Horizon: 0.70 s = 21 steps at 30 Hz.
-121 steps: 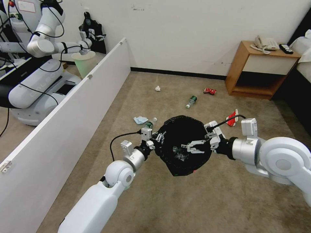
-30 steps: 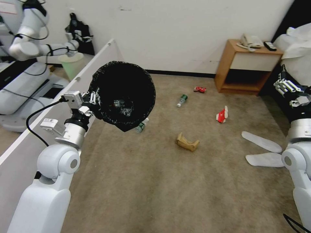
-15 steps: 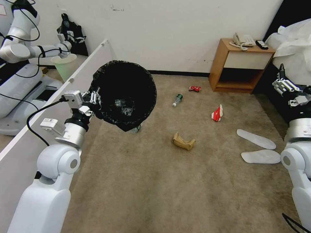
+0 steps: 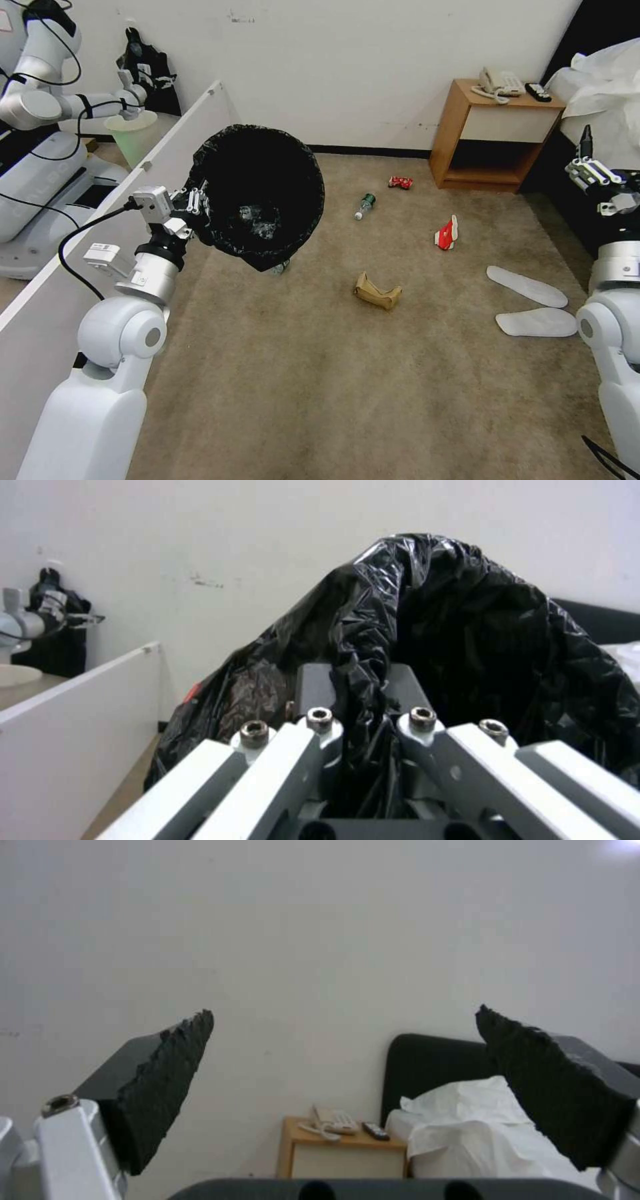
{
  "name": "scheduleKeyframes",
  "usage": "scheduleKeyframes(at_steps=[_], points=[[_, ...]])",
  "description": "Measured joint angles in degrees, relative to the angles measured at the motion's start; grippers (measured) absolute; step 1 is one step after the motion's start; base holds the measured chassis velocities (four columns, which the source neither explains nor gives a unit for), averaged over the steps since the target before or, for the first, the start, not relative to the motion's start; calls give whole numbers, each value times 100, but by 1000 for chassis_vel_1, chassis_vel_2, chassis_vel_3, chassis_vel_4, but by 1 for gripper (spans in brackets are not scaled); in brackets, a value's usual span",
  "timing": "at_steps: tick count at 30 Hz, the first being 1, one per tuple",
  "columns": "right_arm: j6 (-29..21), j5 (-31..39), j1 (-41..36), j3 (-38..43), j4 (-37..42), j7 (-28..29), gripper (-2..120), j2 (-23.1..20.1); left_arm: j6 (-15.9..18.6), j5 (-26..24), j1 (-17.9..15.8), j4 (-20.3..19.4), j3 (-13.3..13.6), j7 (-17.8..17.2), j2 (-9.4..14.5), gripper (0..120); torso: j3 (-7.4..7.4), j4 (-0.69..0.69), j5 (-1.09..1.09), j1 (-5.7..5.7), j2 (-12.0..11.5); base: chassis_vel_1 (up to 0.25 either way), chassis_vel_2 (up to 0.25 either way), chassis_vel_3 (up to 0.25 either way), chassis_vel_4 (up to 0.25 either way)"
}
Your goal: Pick up the trash bin, then pick up the garbage from the floor and place it into the trash bin.
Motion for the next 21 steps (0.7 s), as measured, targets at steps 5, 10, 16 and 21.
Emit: scheduleKeyframes(at_steps=[5,10,16,21], points=[[18,0,6,-35,-20,-10,100,8,13,51,21,17,-1,-15,2,3,0,1,0,0,0,0,0,0,0],[21,1,20,-82,-30,-20,100,16,13,-4,23,17,2,-15,1,3,0,0,0,0,0,0,0,0,0],[53,8,20,-91,-35,-45,100,23,13,-62,-5,16,17,-17,-12,3,0,1,0,0,0,0,0,0,0],[105,16,18,-91,-43,-83,100,28,12,-62,-6,16,36,-18,-30,3,0,1,0,0,0,0,0,0,0]])
